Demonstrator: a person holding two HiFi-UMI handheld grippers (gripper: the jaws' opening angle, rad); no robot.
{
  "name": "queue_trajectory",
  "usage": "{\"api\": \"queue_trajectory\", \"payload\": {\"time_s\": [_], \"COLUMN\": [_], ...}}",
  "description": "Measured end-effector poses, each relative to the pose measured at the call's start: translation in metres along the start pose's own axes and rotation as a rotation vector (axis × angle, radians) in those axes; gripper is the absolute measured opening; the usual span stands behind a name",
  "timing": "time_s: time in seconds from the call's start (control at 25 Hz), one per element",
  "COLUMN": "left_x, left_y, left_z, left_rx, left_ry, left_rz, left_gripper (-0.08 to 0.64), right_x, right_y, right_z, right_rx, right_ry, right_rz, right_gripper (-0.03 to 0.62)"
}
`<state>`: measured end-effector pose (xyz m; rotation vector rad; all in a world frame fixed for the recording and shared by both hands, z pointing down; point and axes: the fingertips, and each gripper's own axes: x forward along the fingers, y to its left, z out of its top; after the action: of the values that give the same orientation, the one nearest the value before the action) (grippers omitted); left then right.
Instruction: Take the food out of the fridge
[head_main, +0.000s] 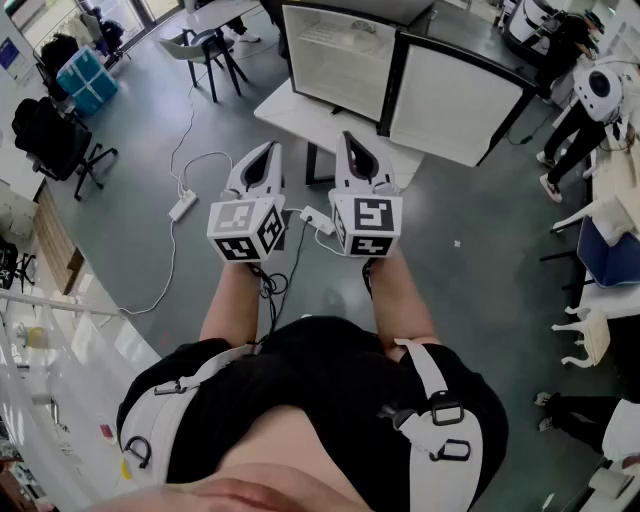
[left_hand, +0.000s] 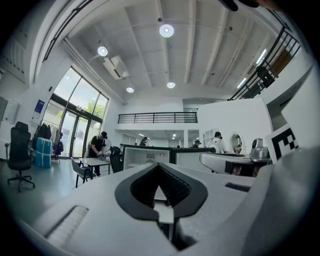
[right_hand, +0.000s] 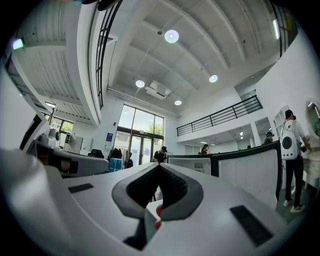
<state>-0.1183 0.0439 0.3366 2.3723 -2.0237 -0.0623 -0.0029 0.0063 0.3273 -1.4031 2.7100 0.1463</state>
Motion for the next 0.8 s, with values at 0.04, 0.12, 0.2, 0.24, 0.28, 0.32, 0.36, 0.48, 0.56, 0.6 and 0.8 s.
{"api": "queue_trajectory", "payload": {"time_s": [0.04,0.12,0.2,0.24,0.28,0.32,0.36,0.48,0.56,0.6,0.8], "left_x": [0.0,-0.001,-0.002,-0.002,-0.002,-0.003,-0.003,-0.003,-0.002,-0.001,0.008], "left_y": [0.0,0.001,0.002,0.003,0.005,0.008,0.011,0.022,0.028,0.03,0.036], "left_z": [-0.002,-0.005,-0.006,-0.006,-0.006,-0.007,-0.007,-0.008,-0.011,-0.012,-0.015], "left_rx": [-0.004,-0.009,-0.004,-0.002,-0.001,-0.001,-0.002,-0.01,-0.011,-0.009,-0.001], "left_ry": [0.004,0.01,0.014,0.015,0.016,0.017,0.016,0.013,0.013,0.015,0.026], "left_rz": [-0.002,-0.006,-0.011,-0.013,-0.015,-0.017,-0.02,-0.03,-0.04,-0.045,-0.066], "left_gripper": [-0.002,-0.002,-0.002,-0.003,-0.002,-0.002,-0.002,-0.003,-0.002,-0.002,-0.003], "right_x": [0.0,-0.001,0.0,0.001,0.002,0.003,0.004,0.008,0.009,0.009,0.015], "right_y": [0.001,0.004,0.007,0.009,0.011,0.012,0.014,0.019,0.021,0.021,0.016], "right_z": [-0.001,-0.002,-0.001,-0.001,-0.001,-0.002,-0.004,-0.006,-0.008,-0.009,-0.015], "right_rx": [0.003,0.011,0.021,0.027,0.031,0.031,0.03,0.029,0.033,0.036,0.048], "right_ry": [0.003,0.002,-0.007,-0.008,-0.006,-0.003,0.0,0.002,-0.003,-0.005,0.005], "right_rz": [0.004,0.012,0.015,0.014,0.012,0.009,0.003,-0.018,-0.036,-0.046,-0.079], "right_gripper": [0.008,0.008,0.008,0.008,0.008,0.008,0.008,0.008,0.008,0.008,0.008]}}
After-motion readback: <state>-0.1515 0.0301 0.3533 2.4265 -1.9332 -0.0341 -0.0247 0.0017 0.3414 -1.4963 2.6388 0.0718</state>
